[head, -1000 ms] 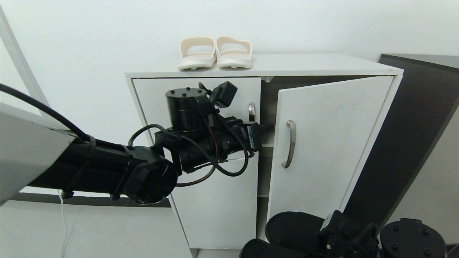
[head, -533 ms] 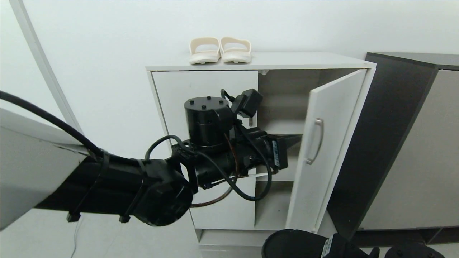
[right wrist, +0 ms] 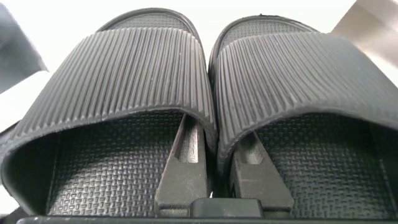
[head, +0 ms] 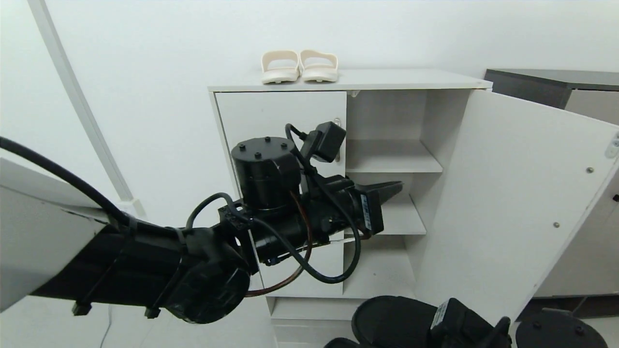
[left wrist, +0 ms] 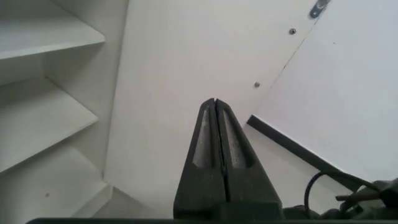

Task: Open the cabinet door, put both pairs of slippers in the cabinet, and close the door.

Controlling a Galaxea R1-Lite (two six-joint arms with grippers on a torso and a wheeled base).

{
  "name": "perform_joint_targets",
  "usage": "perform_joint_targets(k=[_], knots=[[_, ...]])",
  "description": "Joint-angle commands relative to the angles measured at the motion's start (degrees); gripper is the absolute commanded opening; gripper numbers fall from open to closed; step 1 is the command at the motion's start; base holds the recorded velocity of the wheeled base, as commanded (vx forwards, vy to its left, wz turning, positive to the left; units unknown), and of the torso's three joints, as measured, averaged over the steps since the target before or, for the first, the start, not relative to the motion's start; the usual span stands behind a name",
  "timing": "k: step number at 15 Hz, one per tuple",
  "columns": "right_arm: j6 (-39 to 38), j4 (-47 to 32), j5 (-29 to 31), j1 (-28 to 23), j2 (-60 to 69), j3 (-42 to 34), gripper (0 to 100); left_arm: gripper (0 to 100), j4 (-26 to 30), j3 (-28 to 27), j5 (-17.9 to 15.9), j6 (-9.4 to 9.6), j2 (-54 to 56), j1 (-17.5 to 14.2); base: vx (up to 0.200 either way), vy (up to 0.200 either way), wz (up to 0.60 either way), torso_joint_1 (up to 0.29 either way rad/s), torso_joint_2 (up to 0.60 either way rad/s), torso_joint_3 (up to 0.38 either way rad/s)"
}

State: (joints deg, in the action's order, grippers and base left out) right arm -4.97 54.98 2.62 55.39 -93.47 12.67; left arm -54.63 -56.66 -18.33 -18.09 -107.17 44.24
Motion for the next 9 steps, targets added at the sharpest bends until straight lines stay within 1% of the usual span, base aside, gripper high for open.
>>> perform_joint_targets(k=[1, 2, 3, 5, 6, 7, 9], knots=[[-0.65, 0.04, 3.88, -5.65, -4.01, 4.91, 0, 0, 0.05, 4.10, 0.32, 0.16, 6.27, -3.90, 0.000, 0.000, 0.00, 0.000, 0.00, 0.000], [-2.94, 0.13, 10.21, -6.79, -6.64, 8.34, 0, 0, 0.31, 6.56, 2.16, 0.16, 10.14, -5.92, 0.000, 0.000, 0.00, 0.000, 0.00, 0.000], [-5.40, 0.04, 13.64, -6.79, -8.05, 11.33, 0, 0, 0.40, 9.03, 4.27, 0.16, 13.39, -7.33, 0.000, 0.000, 0.00, 0.000, 0.00, 0.000], [-6.45, 0.04, 18.91, -7.32, -10.60, 14.49, 0, 0, 0.92, 13.60, 8.23, 0.34, 19.63, -8.47, 0.000, 0.000, 0.00, 0.000, 0.00, 0.000], [-6.54, 0.04, 21.90, -8.02, -11.65, 16.16, 0, 0, 3.30, 15.79, 11.65, 1.13, 23.76, -8.47, 0.000, 0.000, 0.00, 0.000, 0.00, 0.000], [-6.54, 0.04, 23.92, -8.99, -12.53, 17.74, 0, 0, 6.64, 17.99, 15.79, 3.06, 27.80, -8.56, 0.000, 0.000, 0.00, 0.000, 0.00, 0.000], [-6.54, 0.04, 26.73, -10.31, -13.59, 19.59, 0, 0, 13.58, 23.70, 25.81, 7.81, 38.52, -8.91, 0.000, 0.000, 0.00, 0.000, 0.00, 0.000]])
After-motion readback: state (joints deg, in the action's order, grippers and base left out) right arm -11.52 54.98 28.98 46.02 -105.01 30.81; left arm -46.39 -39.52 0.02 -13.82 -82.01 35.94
